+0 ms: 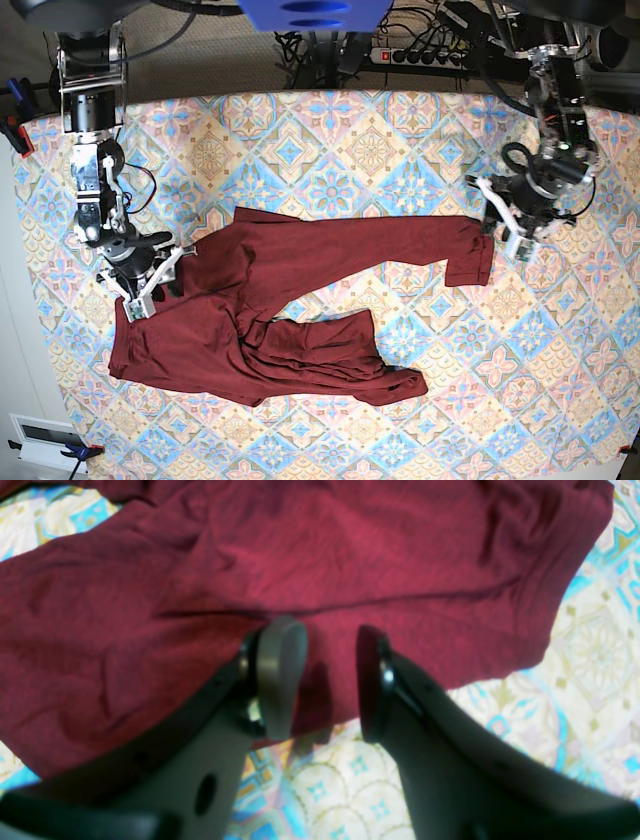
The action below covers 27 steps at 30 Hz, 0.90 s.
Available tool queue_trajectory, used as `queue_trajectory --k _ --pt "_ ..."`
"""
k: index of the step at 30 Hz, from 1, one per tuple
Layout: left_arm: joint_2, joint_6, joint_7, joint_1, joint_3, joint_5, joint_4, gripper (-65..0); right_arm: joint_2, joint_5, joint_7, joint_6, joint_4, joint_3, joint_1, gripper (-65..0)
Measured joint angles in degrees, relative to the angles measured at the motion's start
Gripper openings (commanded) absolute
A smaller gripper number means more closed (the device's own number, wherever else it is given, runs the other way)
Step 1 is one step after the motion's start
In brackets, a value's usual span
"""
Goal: Layout the t-shirt on the table in an organized manner, then fold the t-shirt properly
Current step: 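Grasp the sleeve end with the left gripper and pull it away from the body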
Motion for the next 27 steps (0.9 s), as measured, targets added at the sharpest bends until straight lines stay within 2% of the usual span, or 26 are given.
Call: queue_trajectory --k 3,6,11,14,16,20,27 --pt "0.04 -0.61 -4.44 -0.31 6.67 7.76 -3.52 -46.9 -0.44 -0.04 -0.24 0.02 1.64 3.76 -3.91 -44.8" --pt "0.04 -0.44 -9.16 -0.22 10.14 16.28 -8.61 -46.7 0.24 -0.66 -1.07 -0.55 4.48 6.05 -7.30 -44.8" --pt "0.02 -0.72 -15.06 -0.04 13.18 23.65 -13.77 -46.6 -0.44 0.33 0.44 0.28 8.20 5.99 -7.76 -44.8" --pt "-0.17 -0.46 -13.99 -1.95 12.83 24.74 -15.37 -43.2 -0.26 -0.09 -0.61 0.13 8.17 6.05 -9.73 -44.8" --pt "-0.17 -0.24 -14.71 -3.45 12.72 24.63 -15.47 -38.0 -0.33 -0.31 -1.70 -0.22 7.80 6.03 -10.29 -44.7" --pt "-0.15 -0.31 -14.82 -4.52 13.00 24.50 -16.55 -27.6 -0.42 -0.02 -0.15 -0.17 8.46 6.01 -9.51 -44.7" --pt "-0.11 -0.28 -16.15 -9.64 13.11 23.87 -25.57 -26.4 -0.44 -0.02 -1.25 0.00 10.27 5.92 -9.86 -44.8"
